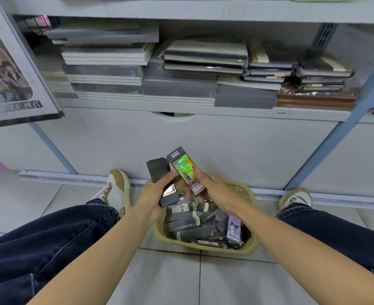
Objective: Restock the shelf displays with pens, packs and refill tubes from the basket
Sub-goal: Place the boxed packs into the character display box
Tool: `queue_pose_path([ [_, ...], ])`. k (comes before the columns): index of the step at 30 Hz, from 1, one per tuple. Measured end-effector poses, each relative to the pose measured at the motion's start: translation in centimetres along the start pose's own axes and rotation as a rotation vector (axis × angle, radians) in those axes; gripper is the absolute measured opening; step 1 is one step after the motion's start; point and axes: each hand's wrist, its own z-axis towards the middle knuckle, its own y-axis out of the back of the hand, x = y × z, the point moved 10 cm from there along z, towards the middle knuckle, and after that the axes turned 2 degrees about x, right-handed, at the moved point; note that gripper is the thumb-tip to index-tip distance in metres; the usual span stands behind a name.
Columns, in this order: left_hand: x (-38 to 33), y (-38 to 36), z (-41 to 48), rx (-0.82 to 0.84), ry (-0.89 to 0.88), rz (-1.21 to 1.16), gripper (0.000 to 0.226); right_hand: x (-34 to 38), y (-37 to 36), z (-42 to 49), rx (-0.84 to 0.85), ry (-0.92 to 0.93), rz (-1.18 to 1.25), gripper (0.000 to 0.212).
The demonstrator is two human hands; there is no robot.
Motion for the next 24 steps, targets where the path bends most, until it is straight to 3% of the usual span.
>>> queue_pose_path([
  [3, -3.2, -1.3, -0.4, 0.02, -0.121, -0.007, 0.024, 2.1, 0.1, 0.4, -0.001, -0.053, -0.036, 0.049],
  [5, -5.0, -1.4, -0.6, -0.014, -0.162, 0.041, 0.031, 3.9, 0.3, 0.8, -0.002, -0.046, -0.065, 0.039],
  [7, -7.0, -1.5, -0.9, -0.043, -0.207, 0.105, 0.033, 6.8, 0.5, 1.2, -0.006, 0.037, -0.12, 0.031],
  [10, -10.7, -2.7, -1.7, -0.033, -0.268, 0.242, 0.036, 12.3, 1.3, 1.4, -0.101, 0.166, -0.11, 0.055],
  [14, -16.1, -6.0, -3.6, 0.074, -0.317, 0.369, 0.046, 20.0, 1.9, 1.5, -0.187, 0.329, -0.189, 0.035],
  [18, -21.7, -7.7, -5.4, 0.142, -0.345, 0.291, 0.045, 27.5, 1.9, 1.3, -0.161, 0.435, -0.176, 0.017],
  [22, -27.6, -8.0, -6.0, 0.151, -0.325, 0.036, 0.015, 36.5, 3.5, 1.3, -0.31, 0.627, -0.128, 0.016],
  [24, -30.3, -8.2, -6.3, 0.151, -0.31, -0.042, 0.015, 40.8, 4.4, 1.4, -0.418, 0.708, -0.143, 0.013],
])
